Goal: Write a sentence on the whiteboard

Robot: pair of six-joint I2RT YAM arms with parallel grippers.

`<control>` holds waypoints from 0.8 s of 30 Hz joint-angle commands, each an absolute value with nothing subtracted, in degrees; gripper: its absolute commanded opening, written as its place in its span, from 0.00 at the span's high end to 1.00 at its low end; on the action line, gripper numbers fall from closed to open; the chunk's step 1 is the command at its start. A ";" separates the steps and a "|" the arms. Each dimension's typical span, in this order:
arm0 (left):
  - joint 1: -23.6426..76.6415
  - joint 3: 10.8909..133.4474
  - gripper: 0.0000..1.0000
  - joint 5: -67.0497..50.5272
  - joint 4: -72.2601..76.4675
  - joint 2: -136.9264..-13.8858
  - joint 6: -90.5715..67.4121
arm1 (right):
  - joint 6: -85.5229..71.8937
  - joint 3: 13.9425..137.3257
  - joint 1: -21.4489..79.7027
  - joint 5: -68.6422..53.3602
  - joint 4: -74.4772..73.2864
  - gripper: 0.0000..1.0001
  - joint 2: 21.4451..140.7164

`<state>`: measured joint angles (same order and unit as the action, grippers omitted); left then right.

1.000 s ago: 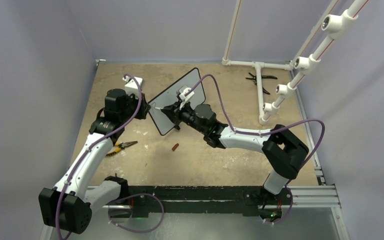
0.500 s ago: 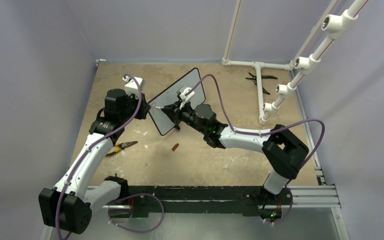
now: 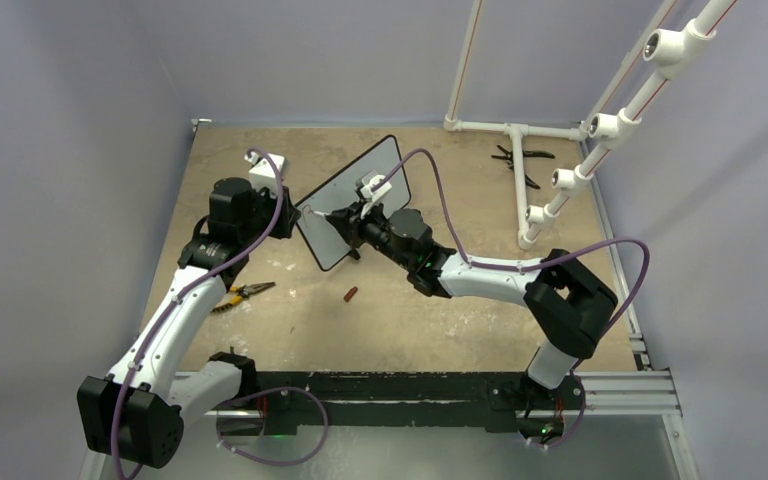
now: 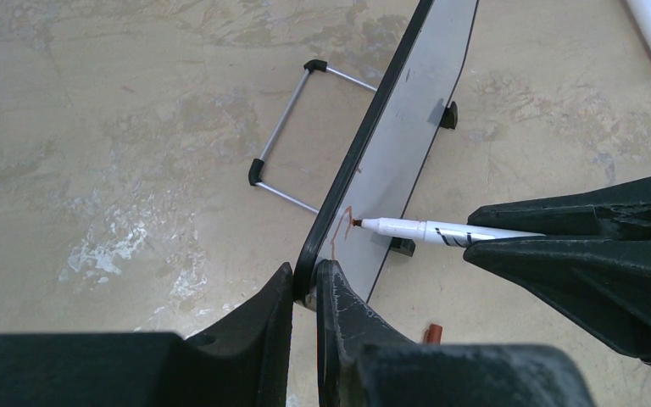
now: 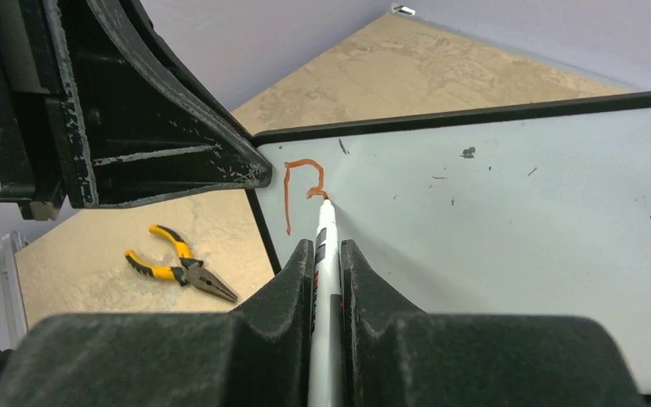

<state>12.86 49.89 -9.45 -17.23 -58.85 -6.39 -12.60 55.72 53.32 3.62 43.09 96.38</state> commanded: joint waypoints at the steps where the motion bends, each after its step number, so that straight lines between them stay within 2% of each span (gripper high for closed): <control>1: 12.51 49.88 1.00 -7.86 -15.20 -57.30 -5.84 | -12.96 54.68 53.35 5.66 42.34 1.00 96.90; 24: 12.55 49.75 1.00 -7.42 -15.20 -57.17 -5.87 | -12.95 50.42 53.35 4.02 46.68 1.00 91.08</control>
<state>12.88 49.78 -9.43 -17.28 -58.57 -6.39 -13.02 50.33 53.30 4.49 42.59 94.26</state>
